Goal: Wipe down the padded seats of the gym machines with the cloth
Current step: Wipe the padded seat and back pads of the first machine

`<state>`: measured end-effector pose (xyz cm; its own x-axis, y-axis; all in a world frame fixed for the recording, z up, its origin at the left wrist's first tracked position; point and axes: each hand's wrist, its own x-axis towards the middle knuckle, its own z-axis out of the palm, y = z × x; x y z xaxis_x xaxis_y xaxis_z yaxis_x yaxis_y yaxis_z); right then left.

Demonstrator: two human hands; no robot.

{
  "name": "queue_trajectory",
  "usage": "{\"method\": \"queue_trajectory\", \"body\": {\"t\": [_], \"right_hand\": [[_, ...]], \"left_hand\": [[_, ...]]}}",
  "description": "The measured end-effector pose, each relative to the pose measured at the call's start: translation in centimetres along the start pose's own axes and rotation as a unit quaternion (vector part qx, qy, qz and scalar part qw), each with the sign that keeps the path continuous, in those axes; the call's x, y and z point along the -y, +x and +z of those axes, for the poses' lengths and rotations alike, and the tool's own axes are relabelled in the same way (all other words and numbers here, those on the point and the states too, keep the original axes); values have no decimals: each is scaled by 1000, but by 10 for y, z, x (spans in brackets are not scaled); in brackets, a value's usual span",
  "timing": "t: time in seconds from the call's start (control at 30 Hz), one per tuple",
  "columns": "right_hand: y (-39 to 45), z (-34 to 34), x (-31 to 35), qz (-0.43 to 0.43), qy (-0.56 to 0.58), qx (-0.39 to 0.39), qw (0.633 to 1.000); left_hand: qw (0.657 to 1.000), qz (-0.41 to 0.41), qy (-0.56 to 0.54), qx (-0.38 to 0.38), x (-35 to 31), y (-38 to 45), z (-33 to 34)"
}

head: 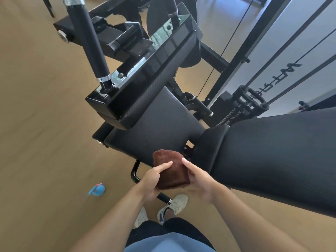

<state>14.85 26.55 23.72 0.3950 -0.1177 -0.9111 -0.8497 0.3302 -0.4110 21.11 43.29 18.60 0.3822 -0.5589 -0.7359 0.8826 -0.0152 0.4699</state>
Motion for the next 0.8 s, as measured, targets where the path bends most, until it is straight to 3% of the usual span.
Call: {"method": "queue_trajectory", "body": {"t": [0.07,0.13,0.2,0.37,0.47,0.53,0.6,0.67,0.7,0.8], "right_hand": [[11,1,-13,68,70,90,991],[25,6,-24,48,136,88,986],[42,17,-31,8,158,29,987],[92,47,-20,-68,43,-174,981],[110,66,11,-173,-43,-249,952],[124,83,30,-260,-105,-247,928],[144,105,42,-312,-170,-166,920],[167,132,45,-305,-282,-59,908],[181,143,42,-313,-351,-49,881],[219,166,25,-416,-470,-115,770]], "left_hand": [[999,-30,43,9,2,-2,-6],[996,-57,69,11,2,0,-15],[992,-70,96,-40,3,4,-25],[945,-163,186,-212,20,17,-67],[935,-67,167,-306,18,25,-90],[915,33,164,-367,7,32,-105],[888,121,190,-401,-9,36,-119],[845,191,261,-426,-25,39,-134],[815,220,310,-438,-34,41,-139],[732,295,418,-450,-54,57,-158]]}}
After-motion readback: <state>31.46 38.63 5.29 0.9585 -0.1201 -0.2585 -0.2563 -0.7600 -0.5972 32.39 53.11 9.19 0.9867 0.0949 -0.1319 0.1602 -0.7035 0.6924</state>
